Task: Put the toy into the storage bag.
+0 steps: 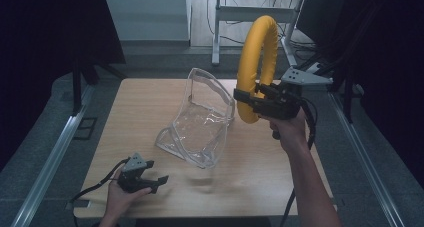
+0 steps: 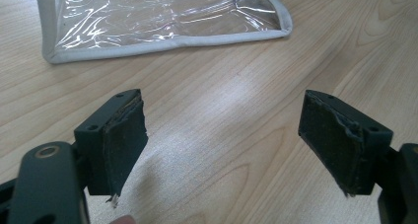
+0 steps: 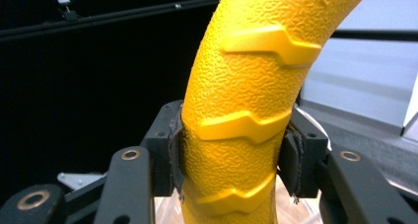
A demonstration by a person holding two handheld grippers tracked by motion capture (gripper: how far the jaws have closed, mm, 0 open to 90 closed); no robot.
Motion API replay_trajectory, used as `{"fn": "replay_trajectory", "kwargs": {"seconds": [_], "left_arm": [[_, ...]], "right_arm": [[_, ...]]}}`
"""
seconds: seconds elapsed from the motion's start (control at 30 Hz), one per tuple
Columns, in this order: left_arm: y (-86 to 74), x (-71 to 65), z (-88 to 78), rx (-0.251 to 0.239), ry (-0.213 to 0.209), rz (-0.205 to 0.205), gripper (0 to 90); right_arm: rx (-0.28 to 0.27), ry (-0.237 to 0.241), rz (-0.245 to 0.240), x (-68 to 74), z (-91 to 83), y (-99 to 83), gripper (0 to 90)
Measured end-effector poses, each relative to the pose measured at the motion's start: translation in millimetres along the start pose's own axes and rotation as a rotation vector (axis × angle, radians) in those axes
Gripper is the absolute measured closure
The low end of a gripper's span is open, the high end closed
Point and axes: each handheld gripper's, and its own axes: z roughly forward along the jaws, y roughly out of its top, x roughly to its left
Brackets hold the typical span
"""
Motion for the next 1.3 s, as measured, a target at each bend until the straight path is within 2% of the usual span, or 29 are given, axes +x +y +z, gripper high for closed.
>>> {"fn": "replay_trajectory", "kwargs": {"seconds": [0.13,0.53,0.7,1.1,1.3], "left_arm": [[0.1,0.4,-1.0,0.001,0.002,0.004,18.1],[0.2,0.5,-1.4,0.001,0.002,0.004,18.1],[0.0,0.4,-1.2,0.001,0.002,0.005,18.1],[0.0,0.8,-1.5,0.004,0.003,0.008,18.1],[-0.2,0.8,-1.2,0.007,0.004,0.01,18.1]], "right_arm": [[-0.004,0.025,-0.02,11.1,8.9,11.5,50.1],[-0.026,0.108,-0.04,30.6,37.6,19.6,50.0],[-0.032,0.172,-0.056,46.2,52.1,20.6,50.0],[-0.015,0.257,-0.034,57.5,76.9,13.0,49.9],[-0.006,0.278,-0.025,59.1,83.1,7.5,49.9]]}}
